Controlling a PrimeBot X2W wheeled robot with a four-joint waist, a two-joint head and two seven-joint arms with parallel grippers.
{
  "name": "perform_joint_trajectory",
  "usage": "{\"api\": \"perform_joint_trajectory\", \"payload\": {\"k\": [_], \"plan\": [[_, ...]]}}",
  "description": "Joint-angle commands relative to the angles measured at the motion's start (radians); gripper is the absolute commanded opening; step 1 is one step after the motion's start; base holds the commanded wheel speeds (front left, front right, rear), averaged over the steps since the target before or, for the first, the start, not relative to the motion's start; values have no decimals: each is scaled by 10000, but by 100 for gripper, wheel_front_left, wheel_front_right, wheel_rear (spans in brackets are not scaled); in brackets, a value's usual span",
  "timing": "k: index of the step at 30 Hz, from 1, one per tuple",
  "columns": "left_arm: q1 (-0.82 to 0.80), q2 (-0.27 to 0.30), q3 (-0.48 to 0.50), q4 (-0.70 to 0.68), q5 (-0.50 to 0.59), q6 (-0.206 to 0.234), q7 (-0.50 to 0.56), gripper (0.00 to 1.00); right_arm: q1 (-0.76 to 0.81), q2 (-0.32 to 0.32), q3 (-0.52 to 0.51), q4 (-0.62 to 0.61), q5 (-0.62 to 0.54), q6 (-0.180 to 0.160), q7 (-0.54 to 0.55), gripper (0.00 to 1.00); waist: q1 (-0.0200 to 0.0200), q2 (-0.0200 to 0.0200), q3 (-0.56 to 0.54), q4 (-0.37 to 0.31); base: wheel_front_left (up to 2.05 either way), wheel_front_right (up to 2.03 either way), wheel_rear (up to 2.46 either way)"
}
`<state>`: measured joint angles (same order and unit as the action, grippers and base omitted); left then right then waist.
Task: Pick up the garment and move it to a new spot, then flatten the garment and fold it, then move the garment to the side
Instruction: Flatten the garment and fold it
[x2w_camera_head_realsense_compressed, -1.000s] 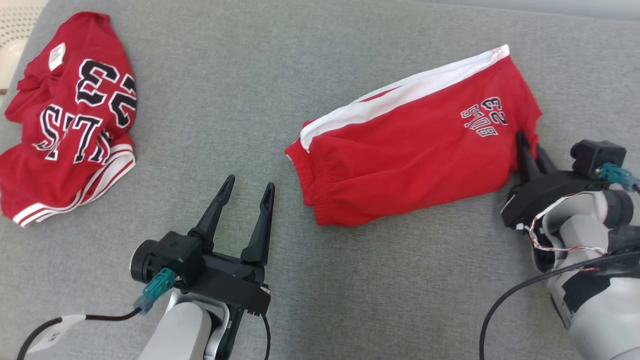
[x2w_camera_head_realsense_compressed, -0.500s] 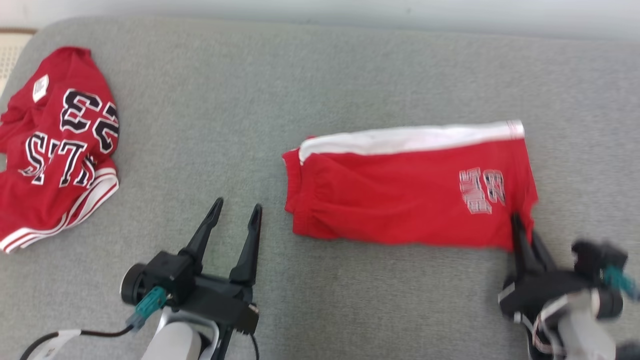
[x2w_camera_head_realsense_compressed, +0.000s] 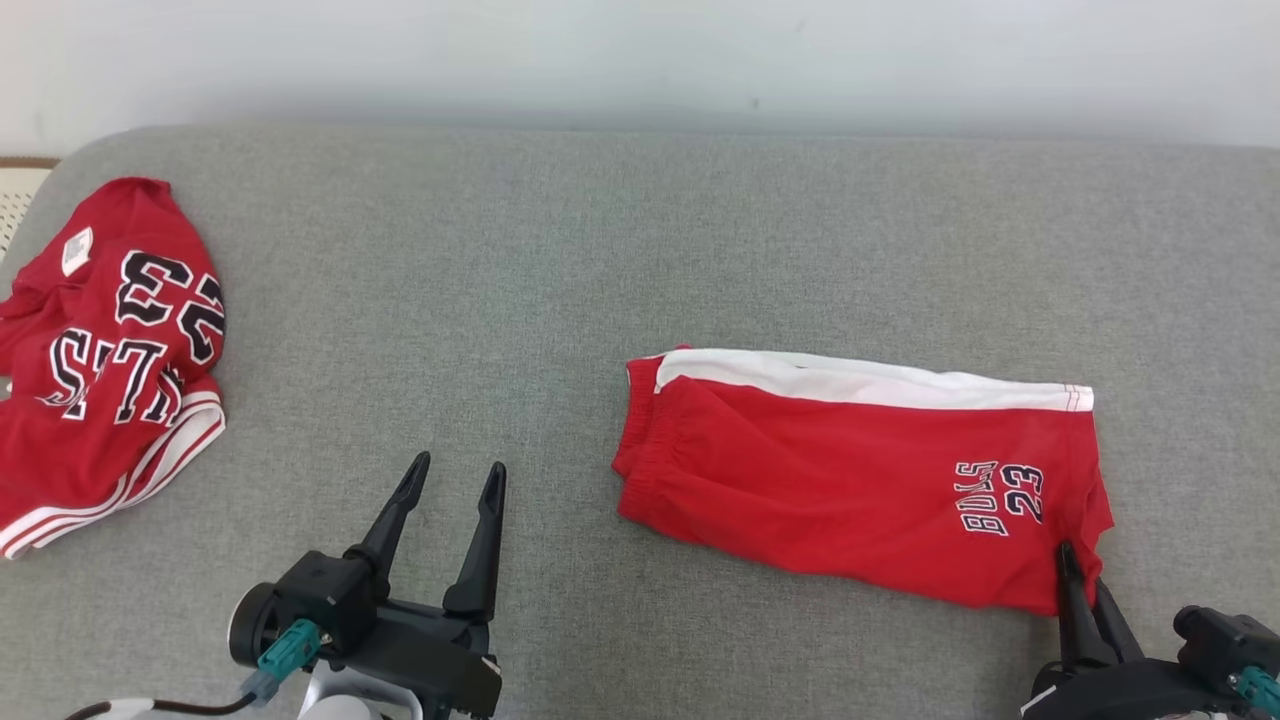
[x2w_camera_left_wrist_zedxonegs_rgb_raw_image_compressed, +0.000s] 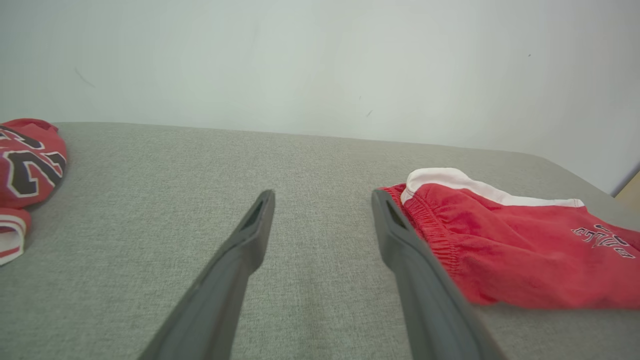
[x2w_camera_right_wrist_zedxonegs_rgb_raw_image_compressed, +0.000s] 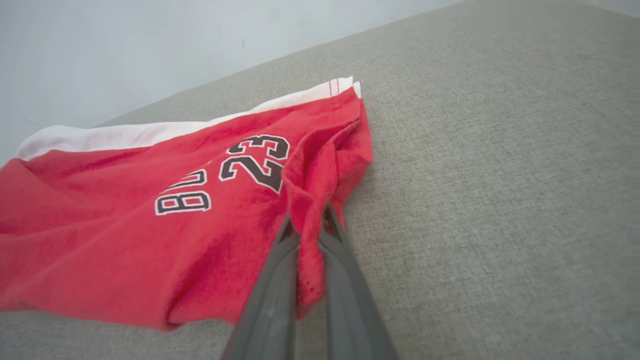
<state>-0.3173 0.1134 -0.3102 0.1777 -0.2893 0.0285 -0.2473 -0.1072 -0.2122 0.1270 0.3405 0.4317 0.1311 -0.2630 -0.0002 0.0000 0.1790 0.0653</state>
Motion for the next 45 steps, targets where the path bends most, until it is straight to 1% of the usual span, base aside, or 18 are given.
{"api": "perform_joint_trajectory", "payload": {"k": [1, 6, 10, 13, 17, 21, 26, 29, 32, 33, 34, 38, 39, 40, 41, 45], "plan": [[149, 48, -26, -27, -93, 39, 40, 100, 97, -16, -38, -18, -25, -7, -2, 0, 2, 0, -43, -4, 0, 0, 0], [115, 23, -131, -86, -79, 48, 53, 100, 46, -112, -80, 2, -42, -7, -2, 0, 2, 0, -60, 68, 0, 0, 0], [5, -10, -222, -114, -78, 34, 38, 100, -301, -150, -104, -194, -226, -7, -2, 0, 2, 0, -22, 96, 0, 0, 0], [-95, -36, -299, -133, -79, 5, 36, 100, -680, -102, 239, -614, -436, -7, -2, 0, 2, 0, 41, 77, 0, 0, 0], [-165, -72, -432, -35, -68, -62, 15, 100, -1169, -89, 1074, -1274, -646, -7, -4, 0, 2, 0, 86, 111, 0, 0, 0], [-324, -129, -531, 65, -104, -87, -17, 100, -1690, -16, 2269, -1829, -853, -7, -3, 0, 2, 0, 133, 230, 0, 0, 0], [-454, -226, -682, 185, -168, -147, -40, 100, -2090, 136, 3790, -2142, -683, -7, 58, 0, 2, 0, 159, 512, 0, 0, 0], [-486, -265, -725, 218, -204, -134, -82, 100, -2154, 279, 4472, -1868, -492, -7, 223, 0, 2, 0, 195, 640, 0, 0, 0], [-506, -294, -752, 249, -237, -140, -108, 100, -2324, 454, 5011, -1187, -332, -7, 370, 0, 2, 0, 229, 734, 0, 0, 0], [-517, -301, -760, 254, -246, -142, -120, 100, -2411, 516, 5139, -921, -307, -7, 381, 0, 2, 0, 245, 756, 0, 0, 0], [-517, -301, -760, 254, -246, -142, -120, 100, -2411, 516, 5139, -921, -307, -7, 381, 0, 2, 0, 245, 756, 0, 0, 0], [-533, -334, -801, 294, -229, -111, -131, 100, -2723, 789, 5442, 55, -10, -7, 240, 0, 2, 0, 303, 815, 0, 0, 0], [-531, -340, -808, 299, -231, -108, -140, 100, -2806, 831, 5521, 221, 10, -7, 217, 33, 2, 0, 313, 827, 0, 0, 0], [-530, -343, -810, 301, -240, -96, -147, 100, -2893, 885, 5580, 347, 60, -7, 161, 63, 2, 0, 325, 828, 0, 0, 0], [-524, -345, -801, 300, -249, -91, -151, 100, -2960, 931, 5676, 461, 116, -7, 140, 100, 2, 0, 334, 826, 0, 0, 0], [-483, -328, -788, 327, -237, -77, -173, 100, -3125, 949, 6293, 797, 77, -7, 77, 100, 2, 0, 323, 801, 0, 0, 0]]}}
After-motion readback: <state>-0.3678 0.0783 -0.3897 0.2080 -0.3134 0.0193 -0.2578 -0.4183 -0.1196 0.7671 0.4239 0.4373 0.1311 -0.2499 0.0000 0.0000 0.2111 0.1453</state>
